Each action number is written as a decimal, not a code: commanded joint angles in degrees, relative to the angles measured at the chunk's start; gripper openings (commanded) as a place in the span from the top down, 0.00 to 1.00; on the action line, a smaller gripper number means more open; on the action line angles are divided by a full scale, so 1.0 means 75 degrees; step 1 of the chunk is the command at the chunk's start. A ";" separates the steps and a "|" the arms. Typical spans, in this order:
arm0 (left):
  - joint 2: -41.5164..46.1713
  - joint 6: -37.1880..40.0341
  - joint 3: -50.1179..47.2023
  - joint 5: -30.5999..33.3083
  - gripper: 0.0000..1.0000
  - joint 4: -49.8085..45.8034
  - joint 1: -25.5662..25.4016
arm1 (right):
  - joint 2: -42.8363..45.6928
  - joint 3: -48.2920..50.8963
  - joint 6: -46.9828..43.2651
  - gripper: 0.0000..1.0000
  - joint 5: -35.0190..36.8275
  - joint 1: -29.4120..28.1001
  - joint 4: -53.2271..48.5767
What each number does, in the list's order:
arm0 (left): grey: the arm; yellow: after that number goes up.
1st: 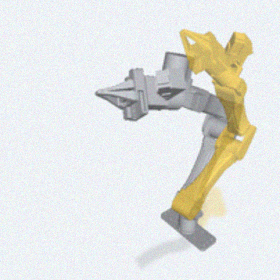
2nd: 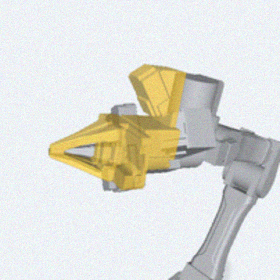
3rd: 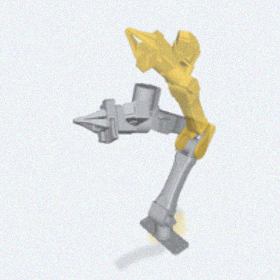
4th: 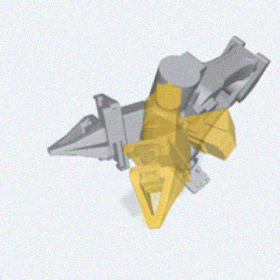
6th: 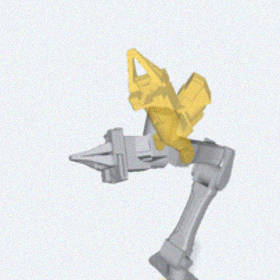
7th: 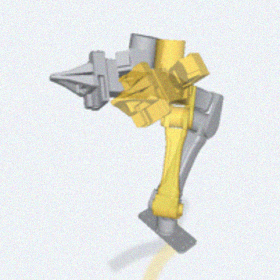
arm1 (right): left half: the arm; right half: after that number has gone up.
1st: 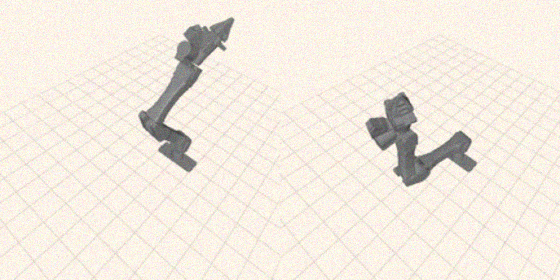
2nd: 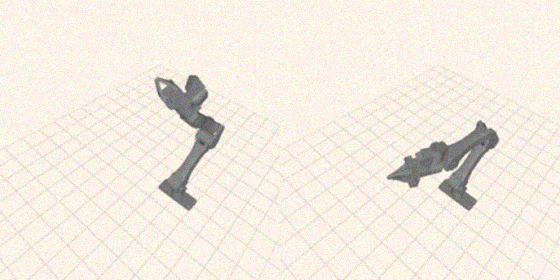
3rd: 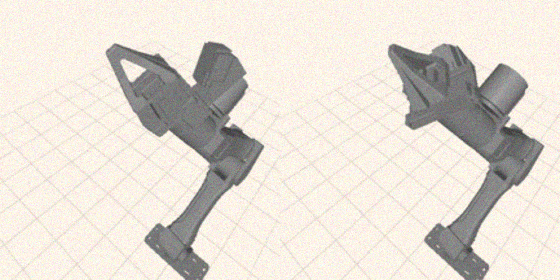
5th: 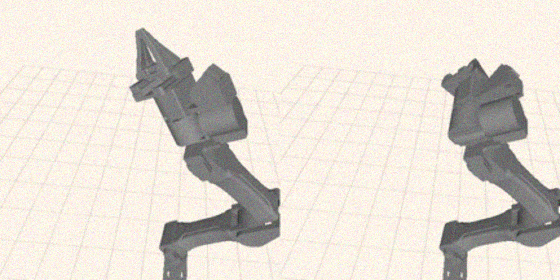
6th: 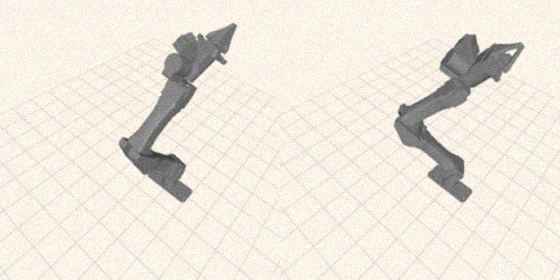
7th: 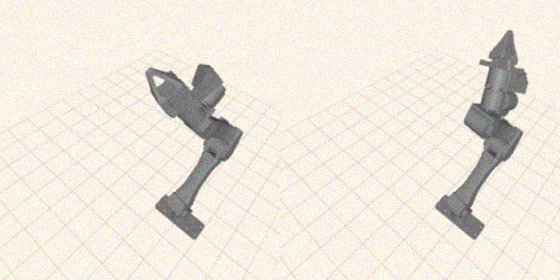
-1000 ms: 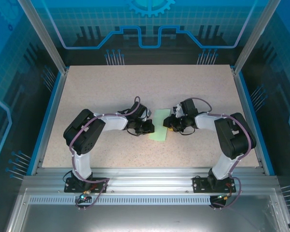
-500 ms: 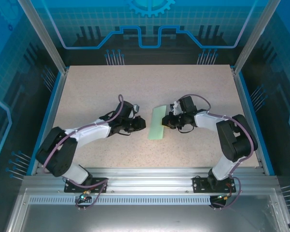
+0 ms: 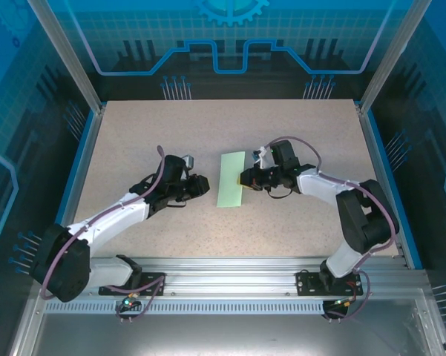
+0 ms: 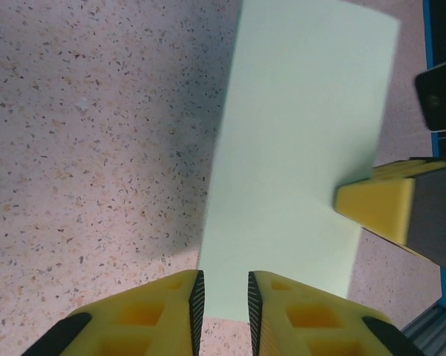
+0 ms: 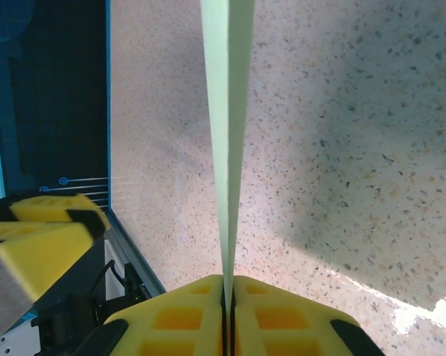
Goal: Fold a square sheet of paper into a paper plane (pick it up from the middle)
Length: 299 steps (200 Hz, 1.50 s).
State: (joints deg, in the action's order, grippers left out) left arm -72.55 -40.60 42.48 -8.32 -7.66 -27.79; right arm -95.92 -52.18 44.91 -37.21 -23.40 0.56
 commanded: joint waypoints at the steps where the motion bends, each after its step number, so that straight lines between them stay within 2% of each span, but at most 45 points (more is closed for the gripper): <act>1: 0.0135 -0.0002 -0.0145 0.0085 0.73 -0.0276 0.0073 | -0.0685 0.0003 0.0183 0.90 -0.0272 -0.0127 0.0303; 36: 0.0147 0.0087 -0.0210 0.0054 0.73 -0.0335 0.0076 | -0.1161 -0.0186 -0.0234 0.84 0.0324 -0.0045 -0.0401; 62: 0.0158 0.0115 -0.0276 0.0093 0.72 -0.0328 0.0094 | -0.1015 -0.0662 -0.1077 0.70 0.1497 -0.0044 -0.1901; 98: 0.0249 0.0106 -0.0456 0.0160 0.72 -0.0242 0.0233 | -0.0046 -0.0912 -0.2143 0.43 0.3286 -0.0230 -0.3241; 109: 0.0275 0.0093 -0.0531 0.0160 0.72 -0.0196 0.0336 | 0.0227 -0.1015 -0.2545 0.35 0.3790 -0.0520 -0.3500; 124: 0.0321 0.0077 -0.0664 0.0126 0.72 -0.0114 0.0488 | 0.0443 -0.1219 -0.3075 0.31 0.4630 -0.1077 -0.3900; 166: 0.0529 0.0116 -0.0977 0.0045 0.71 -0.0009 0.0952 | 0.0977 -0.1215 -0.4793 0.29 0.7439 -0.3144 -0.3637; 176: 0.0593 0.0111 -0.1061 0.0028 0.71 0.0008 0.1091 | 0.1134 -0.1124 -0.5398 0.28 0.7821 -0.3517 -0.3340; 191: 0.0712 0.0093 -0.1205 -0.0004 0.70 0.0078 0.1251 | 0.1386 -0.0789 -0.6574 0.24 0.7869 -0.3799 -0.2695; 196: 0.0757 0.0093 -0.1241 0.0001 0.70 0.0093 0.1302 | 0.1409 -0.0710 -0.7063 0.23 0.7578 -0.3796 -0.2654; 207: 0.0842 0.0093 -0.1312 0.0013 0.69 0.0102 0.1366 | 0.1230 -0.0853 -0.7856 0.24 0.6907 -0.3707 -0.3153; 218: 0.0904 0.0110 -0.1357 0.0007 0.68 0.0128 0.1408 | 0.0874 -0.1204 -0.8167 0.28 0.6713 -0.3550 -0.3790; 241: 0.0921 0.0159 -0.1407 0.0029 0.68 0.0151 0.1453 | 0.0253 -0.1520 -0.8921 0.31 0.5497 -0.3434 -0.4431; 266: 0.0945 0.0174 -0.1465 -0.0016 0.67 0.0188 0.1514 | 0.0163 -0.1157 -0.9473 0.29 0.5572 -0.3554 -0.3575; 299: 0.0930 0.0222 -0.1480 -0.0028 0.67 0.0212 0.1561 | -0.0430 -0.1123 -1.0148 0.28 0.6333 -0.3770 -0.3082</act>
State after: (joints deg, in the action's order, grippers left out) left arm -66.67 -40.38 32.36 -8.21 -7.03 -16.97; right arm -95.68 -60.51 -24.77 8.08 -50.46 -25.34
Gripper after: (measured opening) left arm 0.329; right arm 0.714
